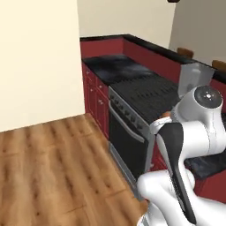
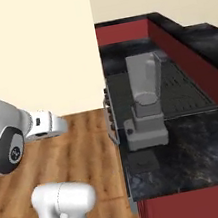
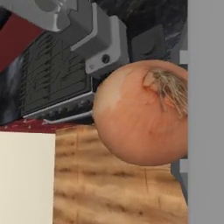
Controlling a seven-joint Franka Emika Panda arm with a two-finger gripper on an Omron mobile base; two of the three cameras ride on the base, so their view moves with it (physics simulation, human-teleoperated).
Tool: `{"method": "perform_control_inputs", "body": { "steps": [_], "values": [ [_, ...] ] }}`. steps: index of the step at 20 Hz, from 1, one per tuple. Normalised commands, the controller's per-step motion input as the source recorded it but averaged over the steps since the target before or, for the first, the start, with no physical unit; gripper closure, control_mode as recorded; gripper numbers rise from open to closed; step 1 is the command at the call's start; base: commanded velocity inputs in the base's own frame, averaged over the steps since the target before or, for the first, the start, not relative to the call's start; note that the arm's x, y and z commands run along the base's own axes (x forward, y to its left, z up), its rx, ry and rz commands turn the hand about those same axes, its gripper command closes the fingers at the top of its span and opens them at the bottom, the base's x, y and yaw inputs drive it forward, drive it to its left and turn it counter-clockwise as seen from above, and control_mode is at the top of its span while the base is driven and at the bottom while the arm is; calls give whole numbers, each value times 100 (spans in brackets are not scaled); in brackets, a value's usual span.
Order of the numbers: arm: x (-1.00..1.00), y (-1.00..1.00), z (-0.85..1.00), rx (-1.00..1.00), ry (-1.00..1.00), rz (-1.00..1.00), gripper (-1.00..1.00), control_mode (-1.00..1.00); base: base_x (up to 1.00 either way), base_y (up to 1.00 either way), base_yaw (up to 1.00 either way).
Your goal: Grab the lime and onion from the fridge, place them in the blender, close the lid, and turn on the blender to create a marinade.
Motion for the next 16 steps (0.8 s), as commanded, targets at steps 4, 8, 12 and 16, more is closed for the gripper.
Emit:
{"method": "perform_control_inputs", "body": {
  "steps": [4, 8, 12, 16],
  "values": [
    [0, 0, 0, 0, 0, 0, 100, 100, 48, 29, -73],
    [0, 0, 0, 0, 0, 0, 100, 100, 29, 36, -74],
    [0, 0, 0, 0, 0, 0, 100, 100, 13, 43, -75],
    [0, 0, 0, 0, 0, 0, 100, 100, 6, 44, -75]
  ]
}}
